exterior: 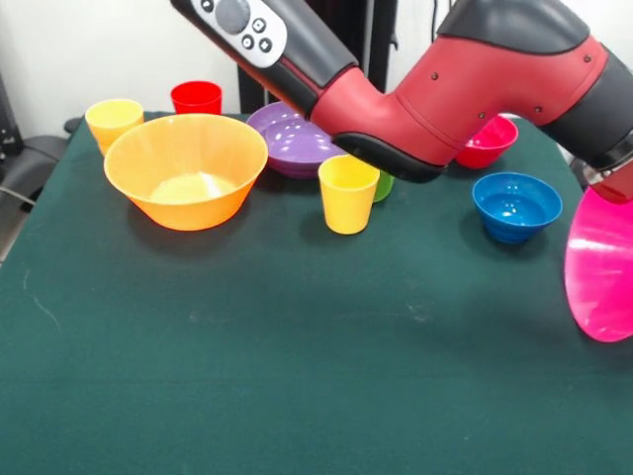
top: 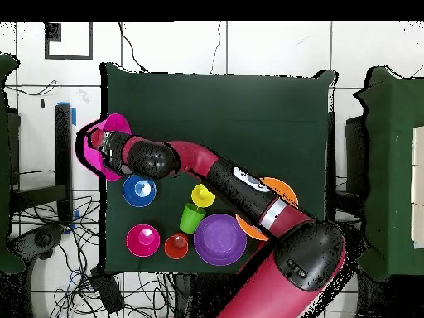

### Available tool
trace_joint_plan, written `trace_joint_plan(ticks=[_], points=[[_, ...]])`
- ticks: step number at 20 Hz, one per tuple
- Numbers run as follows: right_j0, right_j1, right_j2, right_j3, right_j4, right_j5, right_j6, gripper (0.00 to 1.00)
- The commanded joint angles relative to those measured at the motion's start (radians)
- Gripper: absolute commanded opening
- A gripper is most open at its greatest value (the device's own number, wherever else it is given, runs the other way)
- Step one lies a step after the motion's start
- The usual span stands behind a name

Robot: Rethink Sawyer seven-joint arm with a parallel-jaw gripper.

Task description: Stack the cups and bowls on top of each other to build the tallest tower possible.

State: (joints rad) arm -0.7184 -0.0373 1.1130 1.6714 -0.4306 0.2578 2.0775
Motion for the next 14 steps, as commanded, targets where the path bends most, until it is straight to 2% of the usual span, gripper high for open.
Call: trace_joint_plan(ticks=[1, 6, 14], points=[[-0.051, 0.092, 0.026, 0.02, -0.085, 0.165, -0.306, 0.0], [-0.1, 0.157, 0.077, 0.019, -0.091, 0.213, -0.356, 0.0], [-0.191, 0.264, 0.122, 0.008, -0.115, 0.293, -0.495, 0.0]])
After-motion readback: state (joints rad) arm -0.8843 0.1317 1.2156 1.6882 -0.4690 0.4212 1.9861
